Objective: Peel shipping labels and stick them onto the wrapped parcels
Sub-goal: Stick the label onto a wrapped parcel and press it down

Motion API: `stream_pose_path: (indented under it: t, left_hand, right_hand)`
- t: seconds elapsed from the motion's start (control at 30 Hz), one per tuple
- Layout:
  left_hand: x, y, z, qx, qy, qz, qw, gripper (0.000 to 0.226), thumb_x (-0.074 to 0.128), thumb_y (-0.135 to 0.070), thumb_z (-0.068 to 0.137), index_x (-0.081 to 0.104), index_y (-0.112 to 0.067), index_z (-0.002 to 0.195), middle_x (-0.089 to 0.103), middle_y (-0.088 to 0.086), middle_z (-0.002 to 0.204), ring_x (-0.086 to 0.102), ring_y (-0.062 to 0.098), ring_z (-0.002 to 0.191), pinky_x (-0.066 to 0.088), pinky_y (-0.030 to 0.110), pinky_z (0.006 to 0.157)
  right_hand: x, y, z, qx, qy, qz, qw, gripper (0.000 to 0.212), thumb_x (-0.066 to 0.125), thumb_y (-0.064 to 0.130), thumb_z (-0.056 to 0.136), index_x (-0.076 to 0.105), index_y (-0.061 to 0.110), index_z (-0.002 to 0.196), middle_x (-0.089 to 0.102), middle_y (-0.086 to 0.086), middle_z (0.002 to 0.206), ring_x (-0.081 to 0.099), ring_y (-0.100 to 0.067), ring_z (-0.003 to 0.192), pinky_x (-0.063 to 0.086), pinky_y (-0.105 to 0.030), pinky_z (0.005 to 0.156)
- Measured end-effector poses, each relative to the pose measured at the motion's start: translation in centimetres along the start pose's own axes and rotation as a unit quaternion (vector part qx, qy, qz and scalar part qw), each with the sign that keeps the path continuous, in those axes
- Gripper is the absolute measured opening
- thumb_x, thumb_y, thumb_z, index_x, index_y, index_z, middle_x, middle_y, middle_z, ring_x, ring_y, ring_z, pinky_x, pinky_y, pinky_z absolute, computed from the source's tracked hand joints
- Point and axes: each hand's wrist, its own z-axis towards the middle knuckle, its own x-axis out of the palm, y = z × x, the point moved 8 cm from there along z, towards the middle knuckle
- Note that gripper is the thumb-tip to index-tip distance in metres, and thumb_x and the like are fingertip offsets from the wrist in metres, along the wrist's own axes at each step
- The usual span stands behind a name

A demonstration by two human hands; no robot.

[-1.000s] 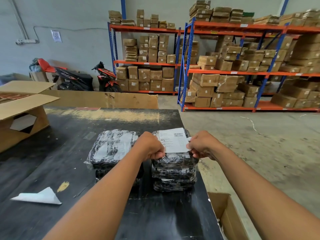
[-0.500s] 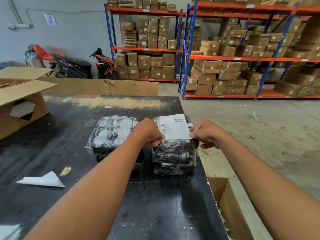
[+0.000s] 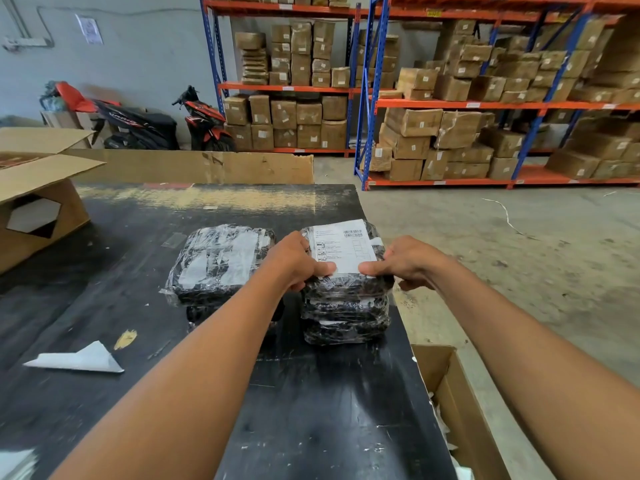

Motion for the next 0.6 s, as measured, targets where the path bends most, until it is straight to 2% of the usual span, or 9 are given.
stream_pose_path:
  t: [0.1,0.2,0.27,0.33,0.37,0.4,0.43,0.5,0.6]
  left_hand:
    - [-0.1,0.4,0.3,-0.007,0.02,-0.022,1.0,0.05,0.08,-0.026,0.081,0.048,-0.018,0.118,0.059,0.01,0.102,0.048,0.017,0.062,0.049,0.03,0.056]
    - [-0.1,0.7,0.5,-0.021,0.034,-0.064,0.997,0.035,0.072,-0.013,0.089,0.048,-0.019,0.114,0.057,0.01,0.109,0.053,0.019,0.075,0.06,0.034,0.071]
    - [0.2,0.5,0.1,-0.024,0.037,-0.081,0.996,0.029,0.067,-0.009,0.092,0.045,-0.017,0.11,0.051,0.007,0.103,0.053,0.02,0.082,0.061,0.039,0.078]
    - [0.8,0.1,0.0,-0.013,0.041,-0.091,0.995,0.034,0.068,-0.012,0.091,0.041,-0.018,0.111,0.049,0.002,0.102,0.055,0.019,0.089,0.061,0.037,0.076]
    - [1.1,0.1,0.0,-0.008,0.039,-0.091,0.995,0.039,0.071,-0.014,0.089,0.04,-0.019,0.112,0.051,0.0,0.105,0.056,0.019,0.093,0.061,0.035,0.074]
    - [1.2,0.1,0.0,-0.007,0.037,-0.088,0.995,0.043,0.073,-0.014,0.088,0.039,-0.02,0.114,0.052,0.0,0.11,0.057,0.02,0.096,0.061,0.035,0.074]
    - [1.3,0.1,0.1,-0.012,0.037,-0.087,0.995,0.045,0.073,-0.012,0.088,0.039,-0.019,0.116,0.052,0.002,0.115,0.058,0.021,0.097,0.061,0.035,0.074]
    - [1.2,0.2,0.0,-0.031,0.05,-0.092,0.994,0.04,0.066,-0.005,0.092,0.039,-0.018,0.118,0.047,0.007,0.124,0.058,0.023,0.096,0.061,0.037,0.075]
    - [0.8,0.2,0.2,-0.047,0.063,-0.095,0.992,0.029,0.05,0.007,0.097,0.042,-0.016,0.112,0.049,0.01,0.111,0.056,0.019,0.085,0.061,0.038,0.077]
  right_hand:
    - [0.0,-0.6,0.5,-0.011,0.052,0.038,0.998,0.04,0.08,0.023,0.082,0.046,0.016,0.062,0.058,-0.007,0.065,0.044,-0.015,0.054,0.04,-0.026,0.047]
    - [-0.2,-1.2,0.7,0.002,0.094,0.074,0.993,0.024,0.071,0.013,0.091,0.054,0.012,0.074,0.062,-0.008,0.066,0.046,-0.013,0.056,0.045,-0.027,0.055]
    - [-0.3,-1.2,0.6,0.019,0.102,0.051,0.993,0.028,0.076,0.027,0.086,0.054,0.013,0.076,0.058,-0.003,0.06,0.044,-0.014,0.056,0.045,-0.031,0.062]
    - [-0.1,-0.9,0.8,0.023,0.081,-0.01,0.996,0.058,0.085,0.058,0.061,0.061,0.01,0.08,0.056,-0.003,0.065,0.047,-0.017,0.06,0.043,-0.033,0.062]
    - [0.2,-0.8,0.9,0.019,0.07,-0.026,0.997,0.069,0.087,0.064,0.052,0.066,0.008,0.086,0.059,-0.004,0.071,0.047,-0.02,0.064,0.042,-0.032,0.059]
    - [0.4,-0.6,1.1,0.012,0.065,-0.029,0.997,0.07,0.089,0.061,0.052,0.068,0.006,0.089,0.06,-0.007,0.075,0.046,-0.022,0.067,0.04,-0.031,0.057]
    - [0.6,-0.5,1.2,0.007,0.063,-0.022,0.998,0.06,0.09,0.054,0.057,0.066,0.006,0.082,0.059,-0.009,0.076,0.045,-0.024,0.068,0.037,-0.031,0.055]
    - [0.8,-0.7,1.0,0.005,0.077,0.018,0.997,0.044,0.086,0.037,0.072,0.05,0.013,0.064,0.055,-0.011,0.068,0.043,-0.022,0.061,0.035,-0.031,0.052]
    - [0.4,-0.9,0.8,0.003,0.092,0.068,0.993,0.034,0.071,0.017,0.091,0.045,0.014,0.07,0.055,-0.007,0.06,0.039,-0.014,0.05,0.037,-0.027,0.048]
